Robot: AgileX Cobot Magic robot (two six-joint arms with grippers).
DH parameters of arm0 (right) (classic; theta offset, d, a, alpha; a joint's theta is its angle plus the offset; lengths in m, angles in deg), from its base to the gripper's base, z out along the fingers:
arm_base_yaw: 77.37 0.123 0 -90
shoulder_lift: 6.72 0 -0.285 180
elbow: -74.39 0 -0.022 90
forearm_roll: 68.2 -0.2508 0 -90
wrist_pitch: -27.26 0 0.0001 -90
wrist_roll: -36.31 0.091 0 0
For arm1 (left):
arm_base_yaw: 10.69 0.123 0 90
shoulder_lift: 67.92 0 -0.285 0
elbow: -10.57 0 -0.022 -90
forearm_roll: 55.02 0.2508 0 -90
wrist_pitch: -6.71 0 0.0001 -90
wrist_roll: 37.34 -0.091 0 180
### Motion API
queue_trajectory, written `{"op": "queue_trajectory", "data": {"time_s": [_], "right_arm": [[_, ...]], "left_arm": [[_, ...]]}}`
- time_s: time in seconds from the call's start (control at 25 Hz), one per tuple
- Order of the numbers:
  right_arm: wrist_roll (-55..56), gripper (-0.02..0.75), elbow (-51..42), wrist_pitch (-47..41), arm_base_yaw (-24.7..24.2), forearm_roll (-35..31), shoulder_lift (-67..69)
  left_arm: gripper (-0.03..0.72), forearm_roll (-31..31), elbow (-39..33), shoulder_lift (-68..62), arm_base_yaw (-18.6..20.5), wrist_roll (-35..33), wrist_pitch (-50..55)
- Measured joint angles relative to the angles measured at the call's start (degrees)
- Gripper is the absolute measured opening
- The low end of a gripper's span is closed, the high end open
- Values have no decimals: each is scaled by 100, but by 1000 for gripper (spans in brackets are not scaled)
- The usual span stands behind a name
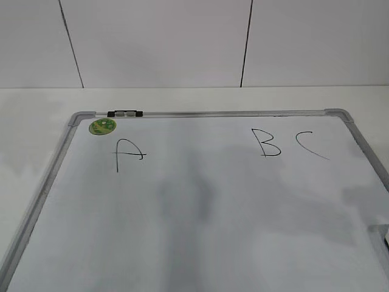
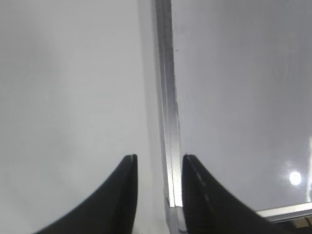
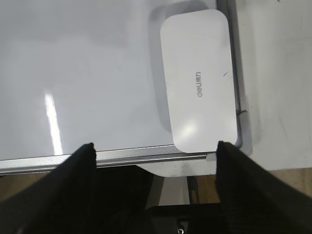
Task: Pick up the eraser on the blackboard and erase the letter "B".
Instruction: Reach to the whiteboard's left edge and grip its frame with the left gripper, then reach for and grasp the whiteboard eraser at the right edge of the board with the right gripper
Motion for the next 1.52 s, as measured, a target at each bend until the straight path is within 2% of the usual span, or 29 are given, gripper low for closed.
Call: {"op": "queue_trajectory", "data": {"time_s": [0.16,0.32,0.36,0.84,1.52], "right_arm": [[0,584,23,0,0,0,0],[0,584,23,0,0,0,0],[12,584,23,0,0,0,0],[12,584,35,0,0,0,3],[12,584,35,0,0,0,3]], "left_arm": [[239,86,37,-627,-283,0,-487],[239,276,37,-1148,-400,0,-917],[257,327,37,-1257,-410,-4,-991],[246,395,50,-1974,-573,-4,-1885],[245,478,50,-2576,-578,-13,-2332]]}}
